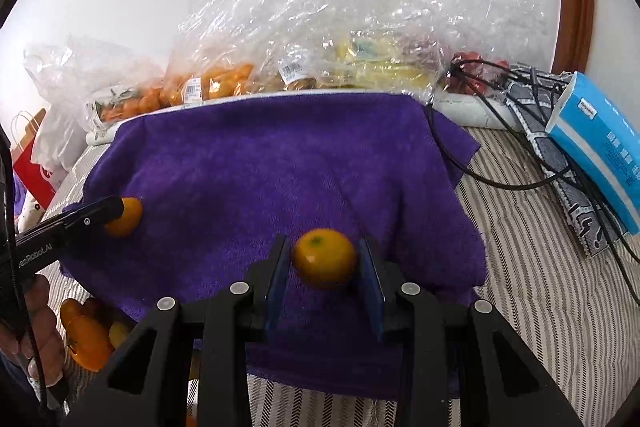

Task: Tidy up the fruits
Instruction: 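Lower both fruits onto the towel and open both tools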

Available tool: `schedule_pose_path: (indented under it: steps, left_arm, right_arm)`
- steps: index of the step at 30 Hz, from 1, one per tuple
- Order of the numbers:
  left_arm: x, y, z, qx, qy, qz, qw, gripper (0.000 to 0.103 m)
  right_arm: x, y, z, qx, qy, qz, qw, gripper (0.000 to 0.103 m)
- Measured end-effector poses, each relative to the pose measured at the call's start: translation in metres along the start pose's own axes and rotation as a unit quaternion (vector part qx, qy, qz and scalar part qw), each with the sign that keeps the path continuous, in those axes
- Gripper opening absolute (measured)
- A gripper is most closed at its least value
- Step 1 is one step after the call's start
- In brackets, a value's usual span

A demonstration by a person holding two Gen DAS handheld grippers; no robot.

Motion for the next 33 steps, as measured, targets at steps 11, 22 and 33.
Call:
schedule_pose_path:
  steps: [11,22,33]
  left_arm:
    - [-0.008,0.005,-0.009,-0.028,0.000,0.018,0.9995,0.059]
    - [-0.015,0.008,-0.015,-0.043,-0.004,0.025,0.9987,0.059]
    - [-0.029,0.017,-0.044,-0.070,-0.025,0.006,0.9972,0.057]
  right_arm:
    - [0.002,0.014,-0.019,-0.040,-0.008,0.002,0.999,0.049]
    - [0.005,0.025,-0.032,-0.066,-0.003,0.009,0.998,0.049]
    - [0.014,0.018,-0.115,-0.087,-0.038,-0.001,0.996,0.049]
Point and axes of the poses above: each gripper's, at about its wrist camera, not at the fingertips, and z roughly the way its jaws point, x to its left, y to its top, the point moved 10 cm from there along z, roughly the way its jaws point, and after that the axes turned 8 degrees about -x, right-handed, at the moved point
